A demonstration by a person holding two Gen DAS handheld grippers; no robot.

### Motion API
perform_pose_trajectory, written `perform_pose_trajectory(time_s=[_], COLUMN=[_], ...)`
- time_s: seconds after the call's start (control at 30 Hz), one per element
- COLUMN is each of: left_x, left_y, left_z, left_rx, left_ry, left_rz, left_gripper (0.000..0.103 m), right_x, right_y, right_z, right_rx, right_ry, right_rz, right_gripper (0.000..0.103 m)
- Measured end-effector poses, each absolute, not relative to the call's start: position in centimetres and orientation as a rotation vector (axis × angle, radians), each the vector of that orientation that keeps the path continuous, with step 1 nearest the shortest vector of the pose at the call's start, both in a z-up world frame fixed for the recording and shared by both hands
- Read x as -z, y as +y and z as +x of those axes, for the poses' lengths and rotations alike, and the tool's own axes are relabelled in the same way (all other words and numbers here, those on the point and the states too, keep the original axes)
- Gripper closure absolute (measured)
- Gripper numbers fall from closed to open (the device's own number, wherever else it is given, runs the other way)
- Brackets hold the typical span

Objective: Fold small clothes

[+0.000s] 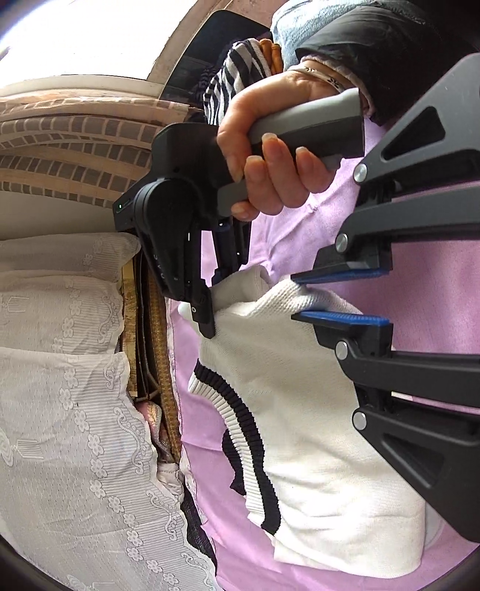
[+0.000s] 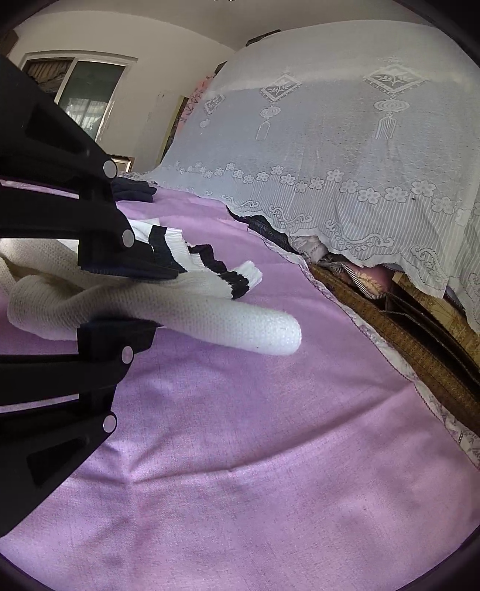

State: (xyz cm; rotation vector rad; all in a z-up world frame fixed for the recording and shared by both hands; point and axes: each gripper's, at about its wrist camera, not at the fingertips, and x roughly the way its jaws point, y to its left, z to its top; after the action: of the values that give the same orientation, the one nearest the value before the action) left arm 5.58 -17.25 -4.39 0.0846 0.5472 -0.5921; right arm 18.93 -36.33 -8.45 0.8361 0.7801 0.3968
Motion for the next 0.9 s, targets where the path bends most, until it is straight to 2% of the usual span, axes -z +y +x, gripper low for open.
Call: perform_pose_trajectory(time_s=[0.3, 0.6, 0.63, 0.67, 0.7, 0.73, 0.9], left_x=[3.1, 1.7, 1.7, 1.6, 1.5, 1.5, 3.0], left_y=[-13.2, -5.0, -4.0, -3.0, -1.8, -0.6, 5.2], left_z=[5.3, 5.4, 5.3, 5.3, 5.2, 5.1, 5.5], left_rx=[0.557, 0.453, 0.436, 0.417, 0.394, 0.372, 0.324], left_ry=[0.525, 0.485, 0.481, 0.475, 0.468, 0.464, 0.519], left_rz=[0.017, -0.091, -0.099, -0.106, -0.113, -0.124, -0.227], left_gripper=[0.090, 0.091, 0.093, 0.100, 0.101, 0.101, 0.101], right_x=[4.8, -0.5, -0.7, -0.8, -0.9, -0.7, 1.7], right_y=[-32.0, -22.2, -20.8, -19.3, -17.7, -16.3, -10.4], right_z=[18.7, 21.2, 21.5, 21.8, 22.1, 22.4, 23.7], right_rx=[-0.369, -0.408, -0.412, -0.414, -0.416, -0.428, -0.415], right_ry=[0.742, 0.784, 0.790, 0.797, 0.804, 0.812, 0.896], right_rz=[0.726, 0.560, 0.540, 0.515, 0.492, 0.475, 0.366], right_gripper=[0.084, 0.084, 0.084, 0.084, 0.084, 0.091, 0.091])
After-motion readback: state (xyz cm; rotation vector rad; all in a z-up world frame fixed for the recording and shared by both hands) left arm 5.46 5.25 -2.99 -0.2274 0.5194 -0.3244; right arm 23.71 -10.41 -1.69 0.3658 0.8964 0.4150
